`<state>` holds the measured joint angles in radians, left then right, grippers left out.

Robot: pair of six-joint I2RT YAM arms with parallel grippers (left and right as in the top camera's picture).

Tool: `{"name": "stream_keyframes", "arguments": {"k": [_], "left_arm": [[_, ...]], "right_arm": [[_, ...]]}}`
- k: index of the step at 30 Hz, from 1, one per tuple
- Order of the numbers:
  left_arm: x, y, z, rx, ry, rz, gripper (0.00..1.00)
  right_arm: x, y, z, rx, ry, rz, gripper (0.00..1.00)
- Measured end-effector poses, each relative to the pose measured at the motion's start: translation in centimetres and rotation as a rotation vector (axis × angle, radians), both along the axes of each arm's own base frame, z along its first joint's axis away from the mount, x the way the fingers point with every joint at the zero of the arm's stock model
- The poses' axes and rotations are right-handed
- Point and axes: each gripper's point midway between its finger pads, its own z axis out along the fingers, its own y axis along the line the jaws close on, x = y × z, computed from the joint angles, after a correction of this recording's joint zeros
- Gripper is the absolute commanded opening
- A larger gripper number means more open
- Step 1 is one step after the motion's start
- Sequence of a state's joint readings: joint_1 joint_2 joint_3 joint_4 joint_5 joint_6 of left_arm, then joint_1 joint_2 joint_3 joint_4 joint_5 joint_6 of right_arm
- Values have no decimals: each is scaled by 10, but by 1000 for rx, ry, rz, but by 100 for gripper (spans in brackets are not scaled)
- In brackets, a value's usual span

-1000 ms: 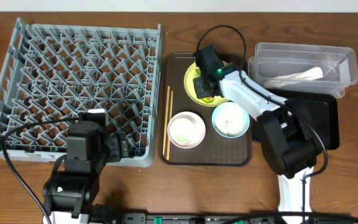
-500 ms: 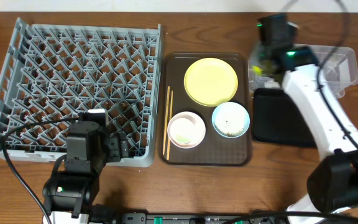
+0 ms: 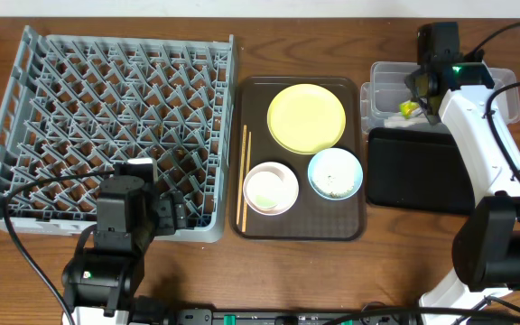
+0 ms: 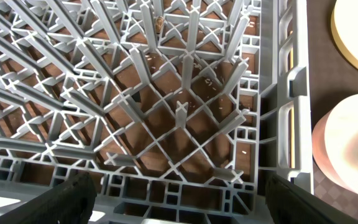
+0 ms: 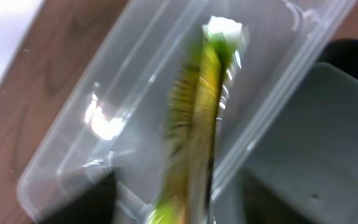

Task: Sort waste into correct bins and load items into the dishwasher
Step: 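Move the wrapper with the right gripper and drop it in the clear bin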

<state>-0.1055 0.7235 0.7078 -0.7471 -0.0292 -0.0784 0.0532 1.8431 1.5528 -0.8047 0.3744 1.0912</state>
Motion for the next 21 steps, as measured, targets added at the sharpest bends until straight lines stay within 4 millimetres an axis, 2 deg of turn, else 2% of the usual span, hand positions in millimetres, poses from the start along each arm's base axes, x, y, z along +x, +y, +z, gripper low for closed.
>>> {"name": "stream_keyframes", "arguments": {"k": [6,11,15,18,21], "left_arm": [[0,0,0,0,0,0,90],[0,0,0,0,0,0,90],[0,0,0,0,1,0,90],[0,0,0,0,2,0,90],[0,0,0,0,1,0,90]], "right_arm": [[7,4,3,-29,3,102,99],[7,21,7,-46,48,338,99],[-7,53,26,-12,59,624,95],[-29,85,45,22,55,836,95],[-55,117,51,55,89,1003,91]]}}
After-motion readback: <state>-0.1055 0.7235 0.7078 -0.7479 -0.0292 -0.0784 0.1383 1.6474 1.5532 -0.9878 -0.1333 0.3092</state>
